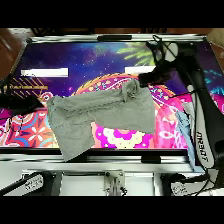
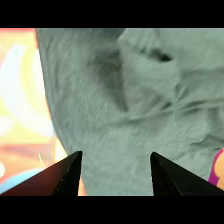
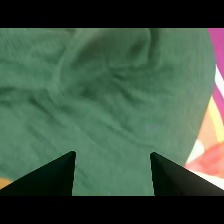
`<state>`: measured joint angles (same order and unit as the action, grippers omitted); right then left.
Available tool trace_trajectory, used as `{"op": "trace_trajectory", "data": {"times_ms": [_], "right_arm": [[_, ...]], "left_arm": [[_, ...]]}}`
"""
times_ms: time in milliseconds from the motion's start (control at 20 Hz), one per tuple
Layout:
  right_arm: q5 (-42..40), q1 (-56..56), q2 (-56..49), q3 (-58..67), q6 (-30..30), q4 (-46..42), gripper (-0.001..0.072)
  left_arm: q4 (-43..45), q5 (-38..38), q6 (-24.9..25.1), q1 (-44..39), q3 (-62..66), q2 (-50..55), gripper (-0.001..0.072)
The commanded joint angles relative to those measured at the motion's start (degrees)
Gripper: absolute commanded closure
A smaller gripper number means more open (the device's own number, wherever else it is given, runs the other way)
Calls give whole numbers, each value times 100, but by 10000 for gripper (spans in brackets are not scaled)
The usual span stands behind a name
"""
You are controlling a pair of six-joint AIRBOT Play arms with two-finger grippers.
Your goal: Fold the shirts.
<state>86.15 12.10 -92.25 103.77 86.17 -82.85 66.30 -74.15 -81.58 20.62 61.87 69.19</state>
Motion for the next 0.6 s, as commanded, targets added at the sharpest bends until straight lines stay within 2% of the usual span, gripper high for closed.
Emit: {"op": "trace_trajectory", "data": {"times_ms": [0, 50, 150, 400, 500, 550], "right_arm": [[1810, -763, 166, -11, -422, 514, 136], [1810, -935, 164, -9, -361, 769, 136], [1676, -1119, 164, -11, -254, 988, 136], [1305, -1128, 164, -11, -219, 1051, 136], [1272, -1128, 164, -11, -221, 1034, 136], [1255, -1128, 164, -11, -219, 1034, 136]], "left_arm": [[-37, -981, 542, 892, -1073, 9, 189], [-140, -925, 756, 1025, -1469, 9, 166], [-503, -468, 1152, 1174, -2116, 9, 167], [-1257, 1128, 1220, 935, -2872, 44, 177], [-1523, 1482, 1611, 695, -2874, 42, 188], [-1591, 1679, 1620, 542, -2874, 42, 188]]}}
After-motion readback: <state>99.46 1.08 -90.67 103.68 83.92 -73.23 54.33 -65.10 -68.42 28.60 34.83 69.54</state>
